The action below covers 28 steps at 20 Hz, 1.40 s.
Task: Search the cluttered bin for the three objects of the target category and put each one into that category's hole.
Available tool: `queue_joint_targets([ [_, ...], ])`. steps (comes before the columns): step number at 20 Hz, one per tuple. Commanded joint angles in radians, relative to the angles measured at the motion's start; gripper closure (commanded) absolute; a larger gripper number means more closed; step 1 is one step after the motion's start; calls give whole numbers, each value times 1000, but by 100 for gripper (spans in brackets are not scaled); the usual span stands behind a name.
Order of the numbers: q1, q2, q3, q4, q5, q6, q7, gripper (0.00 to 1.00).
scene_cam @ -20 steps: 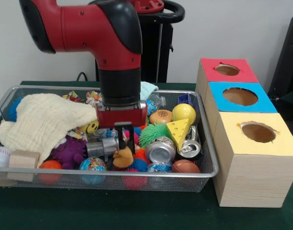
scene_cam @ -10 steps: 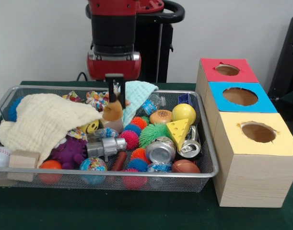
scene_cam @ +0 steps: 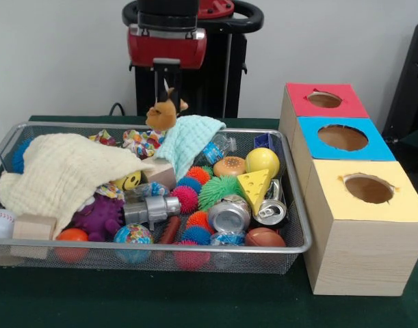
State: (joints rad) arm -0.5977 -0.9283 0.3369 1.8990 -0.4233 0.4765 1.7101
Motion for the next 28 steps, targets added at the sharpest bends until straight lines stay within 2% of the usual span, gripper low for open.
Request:
queue_joint_targets([
  [1, 71, -132, -51, 199, 70, 86, 147, 100],
  [5, 109, -188, -89, 250, 106, 93, 170, 100],
  [13, 184, -195, -150, 294, 148, 54, 205, 100],
  [19, 253, -169, -201, 330, 172, -20, 253, 100],
  [24, 347, -155, -268, 361, 193, -85, 323, 100],
  [26, 365, -167, -276, 394, 218, -104, 319, 100],
  [28, 396, -144, -284, 431, 239, -162, 331, 100],
])
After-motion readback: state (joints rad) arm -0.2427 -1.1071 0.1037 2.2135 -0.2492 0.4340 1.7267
